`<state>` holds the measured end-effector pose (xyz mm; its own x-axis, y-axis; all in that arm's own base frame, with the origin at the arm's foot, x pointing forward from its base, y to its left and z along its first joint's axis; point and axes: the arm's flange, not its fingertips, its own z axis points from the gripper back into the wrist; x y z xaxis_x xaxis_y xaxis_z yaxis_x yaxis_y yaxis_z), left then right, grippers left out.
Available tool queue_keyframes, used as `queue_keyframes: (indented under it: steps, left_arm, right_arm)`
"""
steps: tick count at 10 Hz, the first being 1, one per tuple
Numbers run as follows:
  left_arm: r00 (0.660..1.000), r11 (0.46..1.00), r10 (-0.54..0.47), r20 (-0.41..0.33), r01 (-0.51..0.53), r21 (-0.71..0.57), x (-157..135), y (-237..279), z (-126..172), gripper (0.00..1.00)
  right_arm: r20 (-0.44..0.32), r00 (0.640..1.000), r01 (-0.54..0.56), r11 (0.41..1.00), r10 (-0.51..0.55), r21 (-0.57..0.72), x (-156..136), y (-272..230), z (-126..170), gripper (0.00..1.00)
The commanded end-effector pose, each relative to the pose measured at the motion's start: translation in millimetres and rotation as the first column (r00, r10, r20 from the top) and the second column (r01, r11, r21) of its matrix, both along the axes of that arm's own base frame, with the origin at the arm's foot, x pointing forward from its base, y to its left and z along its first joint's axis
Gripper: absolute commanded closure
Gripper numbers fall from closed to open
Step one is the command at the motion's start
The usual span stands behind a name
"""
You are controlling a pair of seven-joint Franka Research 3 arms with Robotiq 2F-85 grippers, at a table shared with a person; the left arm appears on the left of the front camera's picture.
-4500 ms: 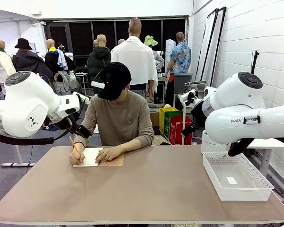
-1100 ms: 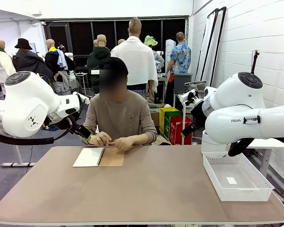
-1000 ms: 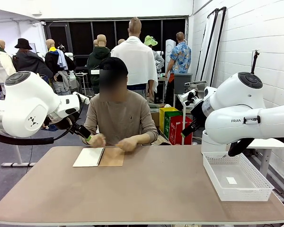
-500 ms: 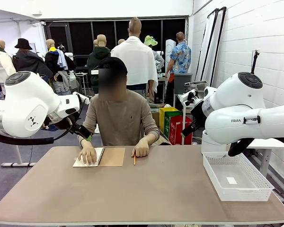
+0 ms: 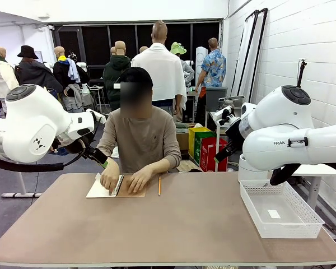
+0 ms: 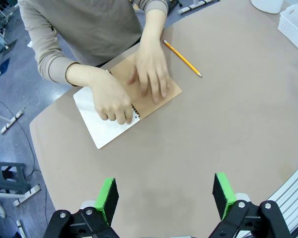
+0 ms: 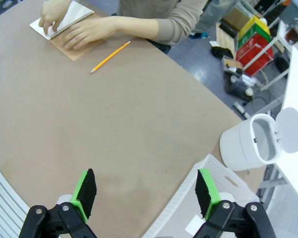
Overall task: Sort the paper based on its condition.
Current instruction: If a person hands you a paper, place it in the Organizing basket , and if it's crumpled, put it in the Trash can.
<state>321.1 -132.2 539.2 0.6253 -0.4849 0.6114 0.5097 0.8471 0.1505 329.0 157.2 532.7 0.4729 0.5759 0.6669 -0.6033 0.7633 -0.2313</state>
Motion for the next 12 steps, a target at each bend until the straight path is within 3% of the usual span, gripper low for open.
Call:
queue_keyframes:
  steps: [1, 12]
  left_arm:
    - [1.0, 1.0, 0.001, 0.0, -0.001, -0.002, 0.1, 0.6, 0.2, 0.0]
    - [1.0, 1.0, 0.001, 0.0, -0.001, -0.002, 0.1, 0.6, 0.2, 0.0]
  right_arm:
    - [0.0, 1.0, 0.0, 1.0, 0.0, 0.0, 0.1, -0.2, 0.1, 0.0]
    - [0.0, 1.0, 0.0, 1.0, 0.0, 0.0, 0.1, -0.2, 0.1, 0.0]
